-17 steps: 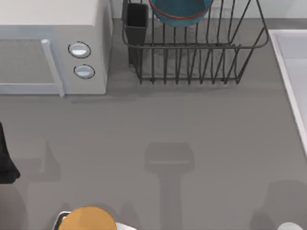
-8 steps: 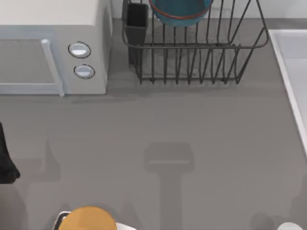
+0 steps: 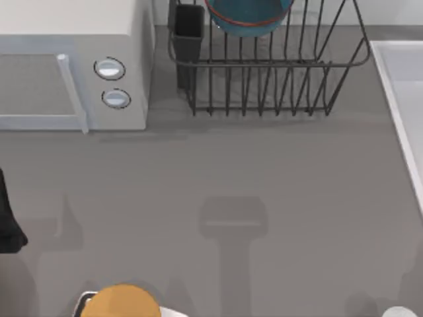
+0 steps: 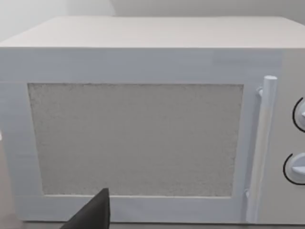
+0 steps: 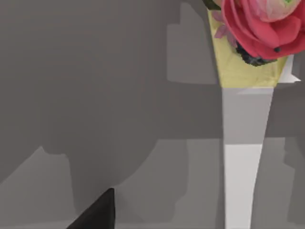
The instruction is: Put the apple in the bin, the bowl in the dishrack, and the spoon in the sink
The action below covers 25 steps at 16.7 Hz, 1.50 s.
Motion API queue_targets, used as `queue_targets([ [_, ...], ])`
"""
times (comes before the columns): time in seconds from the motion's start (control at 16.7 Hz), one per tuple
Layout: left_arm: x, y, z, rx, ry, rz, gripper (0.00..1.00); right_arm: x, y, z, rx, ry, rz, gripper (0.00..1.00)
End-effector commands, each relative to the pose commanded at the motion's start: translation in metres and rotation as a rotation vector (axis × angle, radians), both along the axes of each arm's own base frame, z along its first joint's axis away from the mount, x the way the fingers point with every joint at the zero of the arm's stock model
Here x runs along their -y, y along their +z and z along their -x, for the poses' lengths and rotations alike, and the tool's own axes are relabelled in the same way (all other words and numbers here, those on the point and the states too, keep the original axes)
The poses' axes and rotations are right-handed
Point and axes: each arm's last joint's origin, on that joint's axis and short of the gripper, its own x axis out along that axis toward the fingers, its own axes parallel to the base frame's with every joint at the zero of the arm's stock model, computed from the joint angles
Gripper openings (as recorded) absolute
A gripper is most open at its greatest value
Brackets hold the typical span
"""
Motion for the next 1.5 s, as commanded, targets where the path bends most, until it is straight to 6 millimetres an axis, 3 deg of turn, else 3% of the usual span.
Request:
queue_targets([
  [0.66,0.0,0.0,0.0,0.0,0.0,0.0,1.0,0.0,0.0,0.0,0.0,0.0,0.0,0.02],
  [1.14,0.0,0.0,0.0,0.0,0.0,0.0,1.0,0.0,0.0,0.0,0.0,0.0,0.0,0.0],
  [1.2,0.0,0.0,0.0,0.0,0.0,0.0,1.0,-0.001,0.022,0.0,0.001,-0.039,-0.002,0.0],
  [1.32,0.0,0.0,0.0,0.0,0.0,0.0,1.0,-0.001,0.025,-0.001,0.003,-0.035,-0.001,0.0],
  [1.5,0.0,0.0,0.0,0.0,0.0,0.0,1.0,0.001,0.048,-0.006,0.005,-0.026,0.0,0.0],
])
